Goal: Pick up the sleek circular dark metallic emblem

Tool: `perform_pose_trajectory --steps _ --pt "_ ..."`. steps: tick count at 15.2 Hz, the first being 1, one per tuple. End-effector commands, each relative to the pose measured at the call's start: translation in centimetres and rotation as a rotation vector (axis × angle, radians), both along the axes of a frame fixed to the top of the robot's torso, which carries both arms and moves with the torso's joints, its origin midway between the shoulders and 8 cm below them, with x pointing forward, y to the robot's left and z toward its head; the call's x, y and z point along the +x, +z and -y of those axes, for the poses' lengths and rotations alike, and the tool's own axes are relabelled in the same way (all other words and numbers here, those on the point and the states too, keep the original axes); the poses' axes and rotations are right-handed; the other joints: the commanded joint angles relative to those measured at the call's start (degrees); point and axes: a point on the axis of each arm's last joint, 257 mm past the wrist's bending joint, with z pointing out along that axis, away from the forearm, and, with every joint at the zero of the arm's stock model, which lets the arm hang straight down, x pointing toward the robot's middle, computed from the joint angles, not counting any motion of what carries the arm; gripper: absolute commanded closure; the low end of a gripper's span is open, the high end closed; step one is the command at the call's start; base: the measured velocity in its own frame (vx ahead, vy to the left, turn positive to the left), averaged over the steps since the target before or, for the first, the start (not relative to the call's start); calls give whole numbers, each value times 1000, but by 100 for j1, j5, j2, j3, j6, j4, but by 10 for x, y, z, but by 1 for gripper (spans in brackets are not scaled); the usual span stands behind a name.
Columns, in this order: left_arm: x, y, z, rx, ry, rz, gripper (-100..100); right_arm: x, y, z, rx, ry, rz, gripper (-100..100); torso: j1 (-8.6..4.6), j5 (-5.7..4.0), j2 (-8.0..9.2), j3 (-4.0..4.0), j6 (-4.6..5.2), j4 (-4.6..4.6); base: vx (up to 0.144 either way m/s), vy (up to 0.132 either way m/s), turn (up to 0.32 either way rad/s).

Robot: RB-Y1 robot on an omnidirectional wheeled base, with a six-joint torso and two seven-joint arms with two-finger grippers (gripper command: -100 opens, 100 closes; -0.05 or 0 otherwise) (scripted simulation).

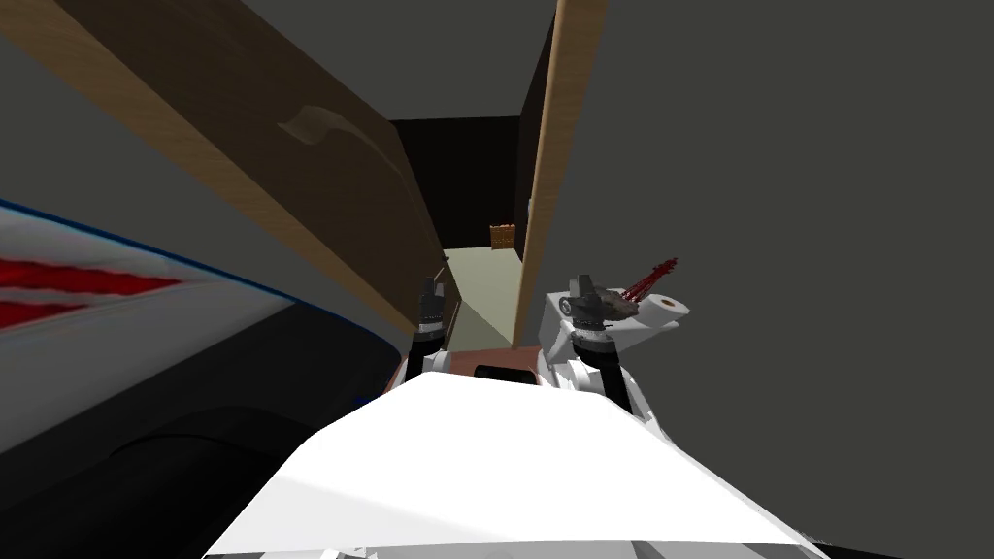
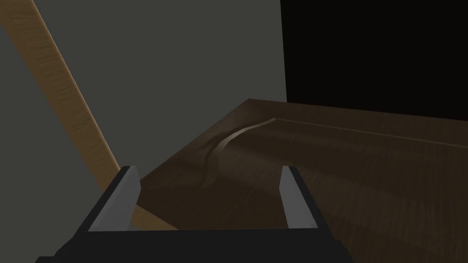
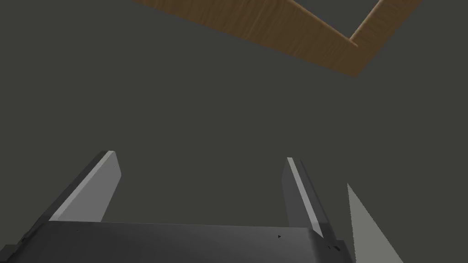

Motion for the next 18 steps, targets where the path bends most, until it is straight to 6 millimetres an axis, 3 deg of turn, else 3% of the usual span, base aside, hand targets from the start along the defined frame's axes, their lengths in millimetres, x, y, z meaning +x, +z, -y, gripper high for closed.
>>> perform_pose_trajectory --steps 1,5,10,11,13,14,18 --pt "0 0 0 0 0 0 0 13 -18 -8 -90 -3 -46 -100 0 0 0 0 0 0 -93 32 -166" --pt "0 0 0 0 0 0 0 27 -40 -20 -201 -9 -96 -100 0 0 8 4 1 1 -97 30 -119" --pt "0 0 0 0 0 0 0 55 -90 -41 -461 -31 -182 -100 4 1 10 6 0 3 -104 33 -132" --pt "0 0 0 0 0 0 0 55 -91 -41 -461 -31 -183 -100 5 1 11 6 0 2 -100 30 -116" --pt "0 0 0 0 0 0 0 69 -116 -49 -605 -47 -213 -100 4 1 7 4 1 2 -92 34 -166" --pt "0 0 0 0 0 0 0 69 -117 -49 -606 -47 -215 -100 5 1 7 4 1 2 -97 31 -141" --pt "0 0 0 0 0 0 0 88 -156 -55 -837 -75 -243 -100 7 2 4 3 -1 1 -93 29 -114"
